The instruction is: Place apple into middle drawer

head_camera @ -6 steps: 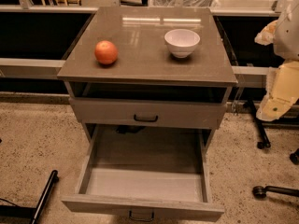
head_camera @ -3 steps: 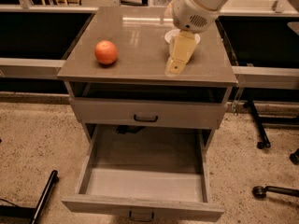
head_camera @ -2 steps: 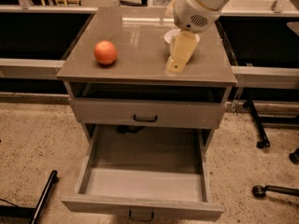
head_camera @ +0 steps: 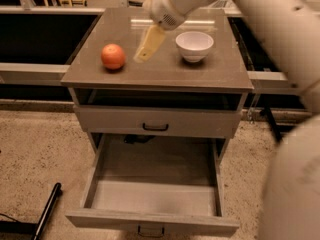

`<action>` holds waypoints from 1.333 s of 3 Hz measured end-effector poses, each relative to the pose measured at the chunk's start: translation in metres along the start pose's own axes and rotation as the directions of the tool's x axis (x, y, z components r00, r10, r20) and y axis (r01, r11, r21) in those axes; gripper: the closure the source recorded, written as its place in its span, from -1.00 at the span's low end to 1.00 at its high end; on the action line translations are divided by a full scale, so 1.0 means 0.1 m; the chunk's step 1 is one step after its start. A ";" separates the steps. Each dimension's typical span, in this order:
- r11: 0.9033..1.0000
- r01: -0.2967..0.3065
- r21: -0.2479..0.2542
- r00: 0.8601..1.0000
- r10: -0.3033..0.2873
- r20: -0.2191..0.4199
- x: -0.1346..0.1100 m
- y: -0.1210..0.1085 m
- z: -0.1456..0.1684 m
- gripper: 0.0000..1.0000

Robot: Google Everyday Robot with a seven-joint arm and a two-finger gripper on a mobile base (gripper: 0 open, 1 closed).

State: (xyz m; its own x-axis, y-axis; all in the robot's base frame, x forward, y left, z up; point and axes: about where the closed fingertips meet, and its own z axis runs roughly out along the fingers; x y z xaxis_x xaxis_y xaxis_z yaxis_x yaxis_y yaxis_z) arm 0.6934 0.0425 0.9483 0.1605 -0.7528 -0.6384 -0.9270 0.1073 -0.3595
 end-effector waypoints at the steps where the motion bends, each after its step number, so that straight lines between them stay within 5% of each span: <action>1: 0.995 -0.081 -0.059 0.994 0.084 0.063 0.00 -0.14 0.52 -1.00; 3: 0.977 -0.168 -0.130 0.970 0.187 0.157 0.01 -0.26 1.23 -1.00; 4: 0.974 -0.179 -0.141 0.959 0.205 0.197 -0.03 -0.29 1.53 -0.47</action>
Offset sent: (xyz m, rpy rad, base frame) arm 0.0792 0.0801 -0.0794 0.2328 0.2145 0.0148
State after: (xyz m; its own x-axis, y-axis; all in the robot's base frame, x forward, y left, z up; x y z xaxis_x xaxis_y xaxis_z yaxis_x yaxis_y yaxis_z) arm 0.7713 0.1408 0.8560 0.0307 -0.5717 -0.8199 -0.9790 0.1480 -0.1399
